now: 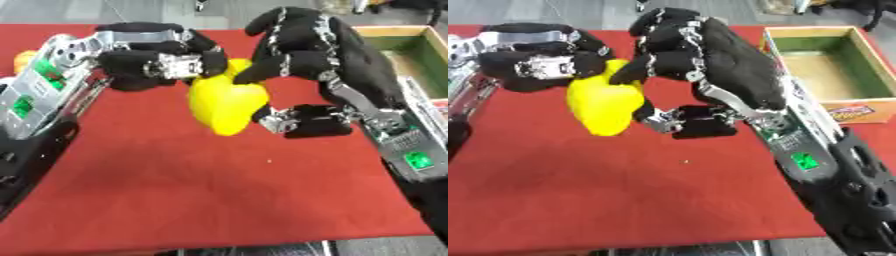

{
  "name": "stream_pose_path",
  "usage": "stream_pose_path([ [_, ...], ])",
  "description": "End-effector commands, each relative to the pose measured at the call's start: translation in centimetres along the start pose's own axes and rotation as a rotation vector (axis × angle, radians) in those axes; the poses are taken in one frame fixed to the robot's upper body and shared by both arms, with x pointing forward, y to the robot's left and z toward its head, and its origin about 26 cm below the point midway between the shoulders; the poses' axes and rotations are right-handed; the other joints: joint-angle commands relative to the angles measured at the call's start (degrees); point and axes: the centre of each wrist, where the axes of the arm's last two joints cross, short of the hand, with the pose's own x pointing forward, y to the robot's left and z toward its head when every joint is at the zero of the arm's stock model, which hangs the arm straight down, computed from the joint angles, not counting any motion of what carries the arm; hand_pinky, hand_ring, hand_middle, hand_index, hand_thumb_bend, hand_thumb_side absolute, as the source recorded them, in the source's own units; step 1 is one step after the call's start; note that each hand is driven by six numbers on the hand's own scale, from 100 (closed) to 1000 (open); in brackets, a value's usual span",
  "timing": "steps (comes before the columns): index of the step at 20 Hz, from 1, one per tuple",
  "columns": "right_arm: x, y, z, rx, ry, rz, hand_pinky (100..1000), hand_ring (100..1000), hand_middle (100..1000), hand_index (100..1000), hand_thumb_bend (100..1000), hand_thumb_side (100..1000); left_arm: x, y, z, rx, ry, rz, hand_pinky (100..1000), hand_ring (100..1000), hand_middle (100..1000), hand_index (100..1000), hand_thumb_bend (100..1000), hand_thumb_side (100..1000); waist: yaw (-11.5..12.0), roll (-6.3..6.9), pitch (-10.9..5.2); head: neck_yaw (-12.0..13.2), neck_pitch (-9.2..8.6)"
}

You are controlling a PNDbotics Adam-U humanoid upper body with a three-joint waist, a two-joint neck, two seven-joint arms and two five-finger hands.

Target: Pick up the objects with one hand, pass them to the other hand, and then place them into the box on the other side of the table.

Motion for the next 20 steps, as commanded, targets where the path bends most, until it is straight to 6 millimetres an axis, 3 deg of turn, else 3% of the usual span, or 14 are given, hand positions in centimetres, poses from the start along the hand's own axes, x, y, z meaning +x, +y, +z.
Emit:
stream_pose_path([
  [1,-0.2,-0.6,-0.3,-0.008,-0.016,0.008,711,506,452,388,100,100,0.7,0.5,0.1,-0.007,0.009,-0.034,603,519,471,648,100,677,-0.1,-0.09,0.14,0.2,-0.13],
  [2,-0.2,-0.6,-0.3,-0.007,-0.016,0.007,712,508,453,381,100,100,0.5,0.5,0.1,-0.007,0.011,-0.038,620,550,505,684,100,837,-0.1,-0.07,0.15,0.2,-0.13],
  [4,-0.2,-0.6,-0.3,-0.004,-0.017,0.007,713,509,454,380,100,100,0.3,0.7,0.2,-0.011,0.016,-0.046,627,564,519,697,100,887,-0.1,-0.05,0.17,0.2,-0.13],
  [5,-0.2,-0.6,-0.3,-0.003,-0.017,0.008,714,510,454,376,100,100,0.2,0.8,0.2,-0.012,0.013,-0.051,658,632,593,756,100,1000,-0.1,-0.04,0.17,0.1,-0.13],
  [7,-0.2,-0.6,-0.3,-0.002,-0.017,0.008,714,510,454,375,100,100,0.0,1.0,0.3,-0.014,0.006,-0.065,663,639,600,762,100,1000,-0.2,-0.03,0.17,0.1,-0.13],
  [8,-0.2,-0.6,-0.3,-0.001,-0.017,0.008,715,510,454,372,100,100,0.0,1.0,0.4,-0.016,0.002,-0.073,714,739,710,826,246,1000,-0.2,-0.02,0.17,0.1,-0.13],
  [9,-0.2,-0.6,-0.3,-0.001,-0.016,0.008,715,510,454,372,100,100,0.2,1.1,0.4,-0.021,-0.006,-0.089,714,739,710,826,246,1000,-0.2,-0.02,0.18,0.1,-0.13],
  [10,-0.2,-0.6,-0.3,-0.001,-0.016,0.009,716,510,454,371,100,100,0.2,1.2,0.5,-0.024,-0.012,-0.102,738,776,755,851,313,1000,-0.2,-0.01,0.19,0.1,-0.13],
  [12,-0.2,-0.6,-0.2,-0.002,-0.014,0.009,716,509,453,370,100,100,0.3,1.4,0.8,-0.027,-0.025,-0.130,748,791,772,864,341,1000,-0.2,0.00,0.21,0.1,-0.13],
  [13,-0.2,-0.6,-0.2,-0.003,-0.013,0.010,716,509,453,368,100,100,0.3,1.5,1.0,-0.028,-0.029,-0.144,769,817,806,889,396,1000,-0.3,0.02,0.22,0.0,-0.13],
  [20,-0.3,-0.7,0.0,-0.005,0.005,0.026,719,511,455,367,100,100,-0.4,2.5,4.0,0.047,0.016,-0.253,786,837,833,915,413,975,-0.2,0.28,0.22,-0.4,-0.13],
])
